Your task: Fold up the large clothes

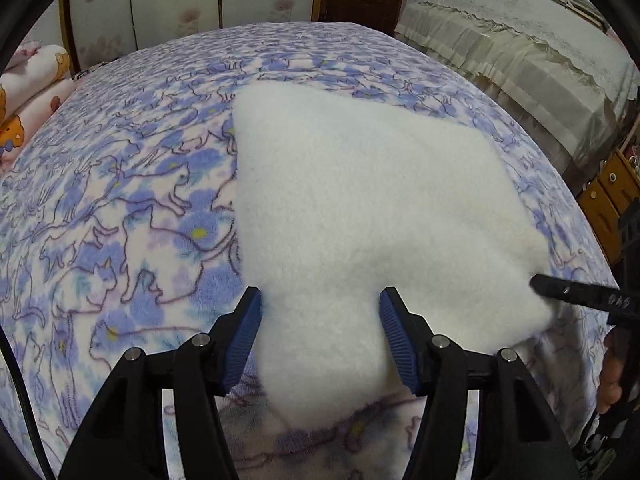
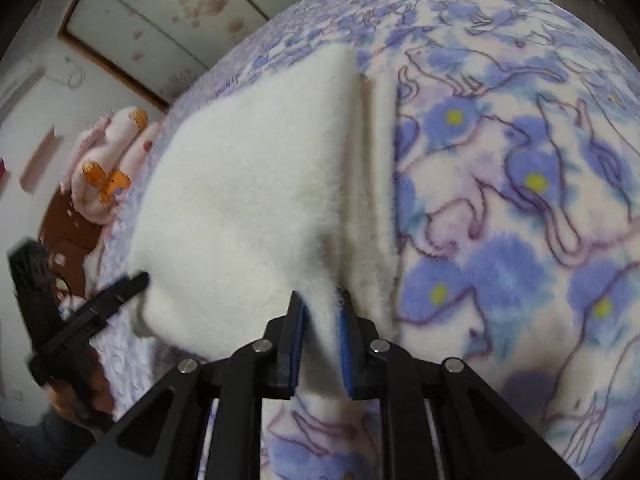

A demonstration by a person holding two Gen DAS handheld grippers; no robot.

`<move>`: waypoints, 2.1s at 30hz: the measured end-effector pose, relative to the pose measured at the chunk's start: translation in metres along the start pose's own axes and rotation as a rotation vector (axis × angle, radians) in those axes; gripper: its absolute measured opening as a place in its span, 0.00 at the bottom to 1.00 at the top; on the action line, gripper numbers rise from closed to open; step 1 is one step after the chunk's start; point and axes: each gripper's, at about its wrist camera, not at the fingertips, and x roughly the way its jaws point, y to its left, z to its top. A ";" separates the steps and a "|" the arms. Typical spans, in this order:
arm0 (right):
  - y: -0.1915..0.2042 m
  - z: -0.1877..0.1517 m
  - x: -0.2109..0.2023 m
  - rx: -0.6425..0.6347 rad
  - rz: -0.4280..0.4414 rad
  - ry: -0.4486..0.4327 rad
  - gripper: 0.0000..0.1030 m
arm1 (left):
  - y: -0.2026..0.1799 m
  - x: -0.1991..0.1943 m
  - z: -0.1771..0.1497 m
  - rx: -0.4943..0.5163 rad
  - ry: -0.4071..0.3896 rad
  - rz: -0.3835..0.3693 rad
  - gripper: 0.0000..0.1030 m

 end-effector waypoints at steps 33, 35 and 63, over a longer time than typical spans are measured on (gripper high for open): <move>0.000 0.109 0.025 0.009 -0.208 -0.162 0.27 | 0.027 0.059 0.093 -0.074 0.002 -0.033 0.72; 0.010 0.102 0.014 -0.013 -0.227 -0.197 0.27 | 0.024 0.053 0.090 -0.069 0.014 -0.028 0.72; 0.056 -0.024 -0.044 -0.081 -0.275 -0.049 0.31 | -0.008 -0.046 -0.003 -0.051 0.032 0.015 0.74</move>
